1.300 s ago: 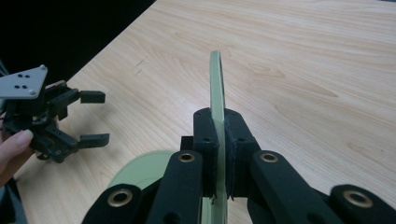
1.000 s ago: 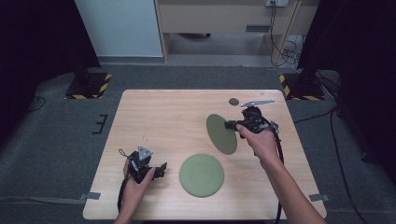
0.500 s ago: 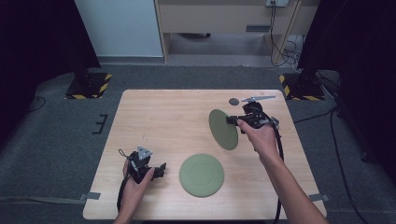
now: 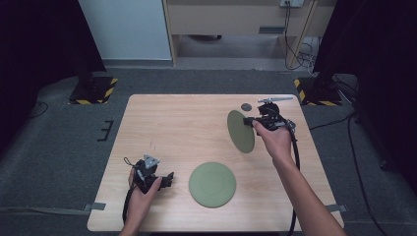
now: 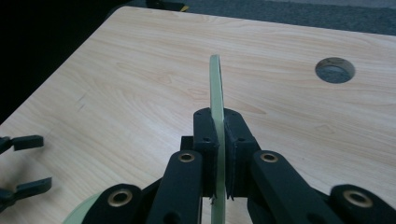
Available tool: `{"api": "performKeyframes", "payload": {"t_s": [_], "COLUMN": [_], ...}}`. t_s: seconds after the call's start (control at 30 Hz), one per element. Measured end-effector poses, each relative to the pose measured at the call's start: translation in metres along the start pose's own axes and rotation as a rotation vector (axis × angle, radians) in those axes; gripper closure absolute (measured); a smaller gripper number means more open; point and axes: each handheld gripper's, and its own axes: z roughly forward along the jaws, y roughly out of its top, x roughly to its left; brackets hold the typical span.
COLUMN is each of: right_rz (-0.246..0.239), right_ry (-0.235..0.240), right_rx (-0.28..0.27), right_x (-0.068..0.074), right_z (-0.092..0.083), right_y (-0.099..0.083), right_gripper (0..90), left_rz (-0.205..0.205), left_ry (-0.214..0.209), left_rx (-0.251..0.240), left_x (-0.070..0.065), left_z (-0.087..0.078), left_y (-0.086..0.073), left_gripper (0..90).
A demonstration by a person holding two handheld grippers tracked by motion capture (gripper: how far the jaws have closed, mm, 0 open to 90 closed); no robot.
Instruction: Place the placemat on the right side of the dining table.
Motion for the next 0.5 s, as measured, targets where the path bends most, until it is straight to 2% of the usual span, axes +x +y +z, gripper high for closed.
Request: {"api": "performKeyframes", "payload": {"t_s": [0.07,0.37,0.5], "right_rz": [0.011,0.03,0.043], "right_ry": [-0.02,-0.051,-0.055], "right_rx": [-0.007,-0.03,-0.032], "right_x": [-0.005,-0.013,-0.018], "right_z": [0.001,0.002,0.002], "right_y": [0.001,0.001,-0.001], "right_gripper": [86.0,85.9,85.9], "left_rz": [-0.001,-0.002,0.018], "left_ry": [0.0,0.003,0.028], "left_rx": [0.001,0.009,0.011], "left_x": [0.0,0.001,0.0], "left_z": [0.0,0.0,0.0], "left_y": [0.0,-0.001,0.0], "left_gripper": [3.2,3.2,3.1]}}
